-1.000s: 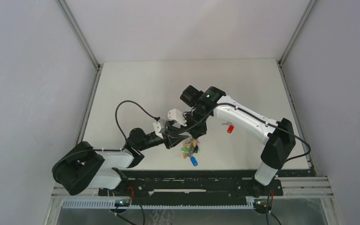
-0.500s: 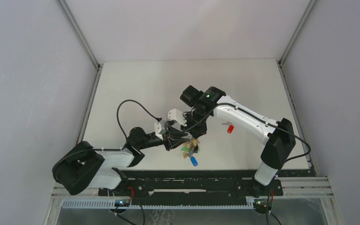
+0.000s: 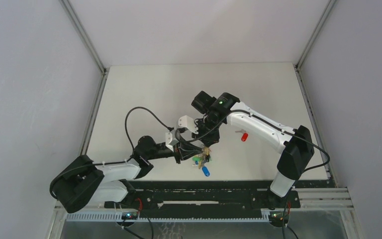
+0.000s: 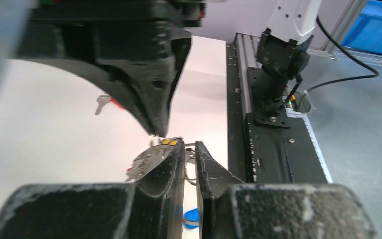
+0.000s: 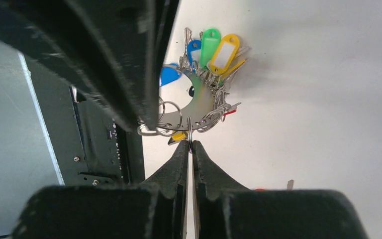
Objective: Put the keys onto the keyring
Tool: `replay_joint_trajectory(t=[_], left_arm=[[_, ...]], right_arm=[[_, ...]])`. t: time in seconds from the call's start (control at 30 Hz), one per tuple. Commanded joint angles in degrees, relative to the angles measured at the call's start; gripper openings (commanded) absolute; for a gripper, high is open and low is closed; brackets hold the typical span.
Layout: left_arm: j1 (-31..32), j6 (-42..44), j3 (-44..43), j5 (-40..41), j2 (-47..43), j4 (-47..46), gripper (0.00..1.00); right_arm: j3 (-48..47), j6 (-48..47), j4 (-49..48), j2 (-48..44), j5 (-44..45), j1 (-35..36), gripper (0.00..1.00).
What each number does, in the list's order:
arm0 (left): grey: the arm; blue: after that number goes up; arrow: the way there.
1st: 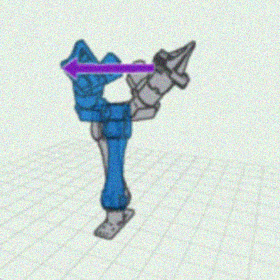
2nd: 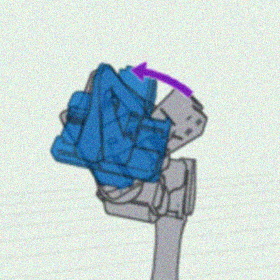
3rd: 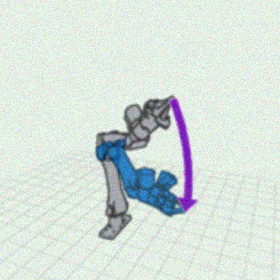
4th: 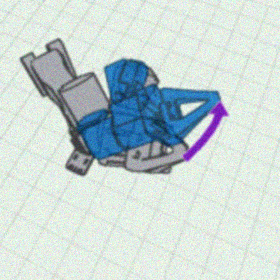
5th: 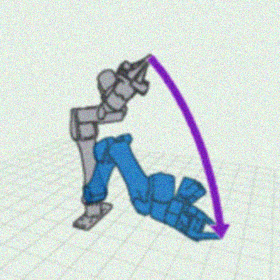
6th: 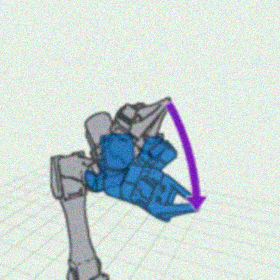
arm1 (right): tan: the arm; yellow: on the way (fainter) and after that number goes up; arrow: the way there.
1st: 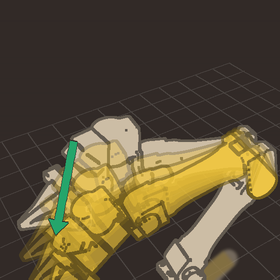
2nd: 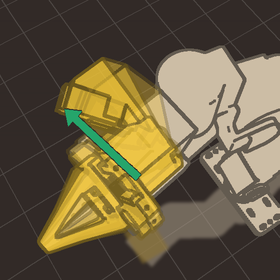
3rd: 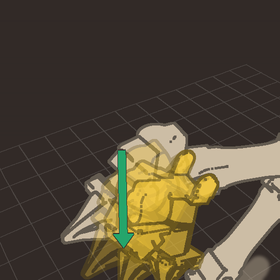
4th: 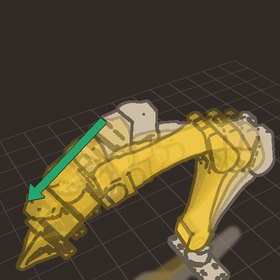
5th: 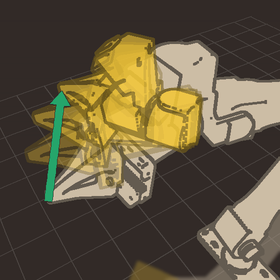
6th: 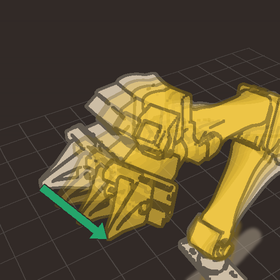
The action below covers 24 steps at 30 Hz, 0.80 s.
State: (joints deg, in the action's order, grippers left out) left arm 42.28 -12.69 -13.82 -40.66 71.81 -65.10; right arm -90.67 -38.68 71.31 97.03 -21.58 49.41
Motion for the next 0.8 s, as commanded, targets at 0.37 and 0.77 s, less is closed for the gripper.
replay_joint_trajectory(t=[0.37,0.77], left_arm=[[3.3,7.3,3.6,16.6,-13.7,11.9,0.22],[3.4,9.2,-0.1,16.7,-9.4,10.7,0.28]], right_arm=[[0.5,-0.2,-2.7,-4.2,0.0,-0.4,0.00],[0.7,-0.5,-3.4,-4.9,-0.2,0.4,0.00]])
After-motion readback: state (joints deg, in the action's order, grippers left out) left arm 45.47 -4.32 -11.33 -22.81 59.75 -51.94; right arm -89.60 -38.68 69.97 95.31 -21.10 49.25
